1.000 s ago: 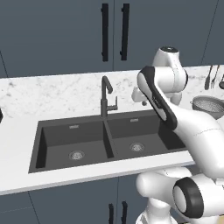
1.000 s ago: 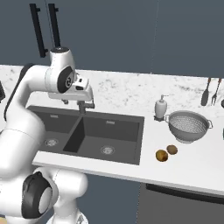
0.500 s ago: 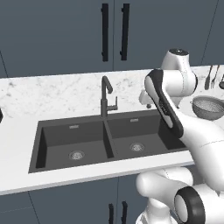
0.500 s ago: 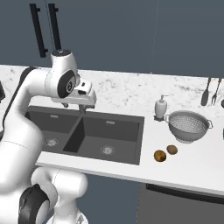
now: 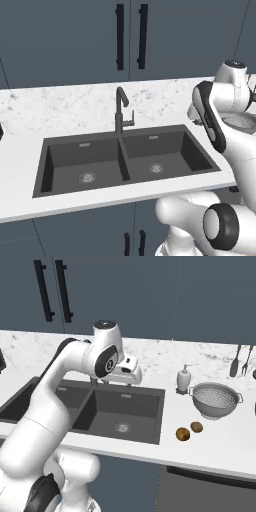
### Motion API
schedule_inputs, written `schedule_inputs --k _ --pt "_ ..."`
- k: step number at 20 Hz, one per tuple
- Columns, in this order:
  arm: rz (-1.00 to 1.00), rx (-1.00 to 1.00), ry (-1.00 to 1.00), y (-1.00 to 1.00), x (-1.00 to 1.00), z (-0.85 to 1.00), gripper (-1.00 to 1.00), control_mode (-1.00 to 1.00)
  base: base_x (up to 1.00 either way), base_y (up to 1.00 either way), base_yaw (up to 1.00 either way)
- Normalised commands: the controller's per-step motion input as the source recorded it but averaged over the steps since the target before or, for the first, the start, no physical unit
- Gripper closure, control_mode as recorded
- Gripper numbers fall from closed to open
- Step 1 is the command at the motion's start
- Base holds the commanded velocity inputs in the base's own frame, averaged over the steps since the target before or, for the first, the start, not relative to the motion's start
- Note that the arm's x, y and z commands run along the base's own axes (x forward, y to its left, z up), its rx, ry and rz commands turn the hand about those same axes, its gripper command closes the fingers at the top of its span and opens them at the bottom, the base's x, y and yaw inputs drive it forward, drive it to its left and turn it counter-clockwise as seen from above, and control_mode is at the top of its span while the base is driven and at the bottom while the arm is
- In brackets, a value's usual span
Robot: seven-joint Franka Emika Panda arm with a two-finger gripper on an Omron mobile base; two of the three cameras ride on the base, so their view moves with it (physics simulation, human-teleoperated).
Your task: Put the colander in the sink, put the kiwi, pear in the colander, and turn on the sink faucet and pour water over the colander.
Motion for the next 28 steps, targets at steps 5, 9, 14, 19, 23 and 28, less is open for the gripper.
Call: schedule_inputs --k 5,9,14,19,23,28 --pt "-0.09 -0.06 0.02 -0.89 0.24 -0.20 -1.00 -1.00 0.00 0.00 0.00" --pt "-0.07 -0.09 0.02 -0.87 0.31 -0.30 -1.00 -1.00 0.00 0.00 0.00" --pt "-0.01 -0.08 0.00 -0.74 0.31 -0.30 -1.00 -1.00 0.00 0.00 0.00" --pt "0.00 -0.03 0.00 -0.57 0.40 -0.23 -1.00 -1.00 0.00 0.00 0.00" --pt "0.00 0.00 0.00 -0.46 0.38 -0.15 -1.00 -1.00 0.00 0.00 0.00" --pt "0.00 -0.02 0.00 -0.34 0.38 -0.20 -1.00 -1.00 0.00 0.00 0.00"
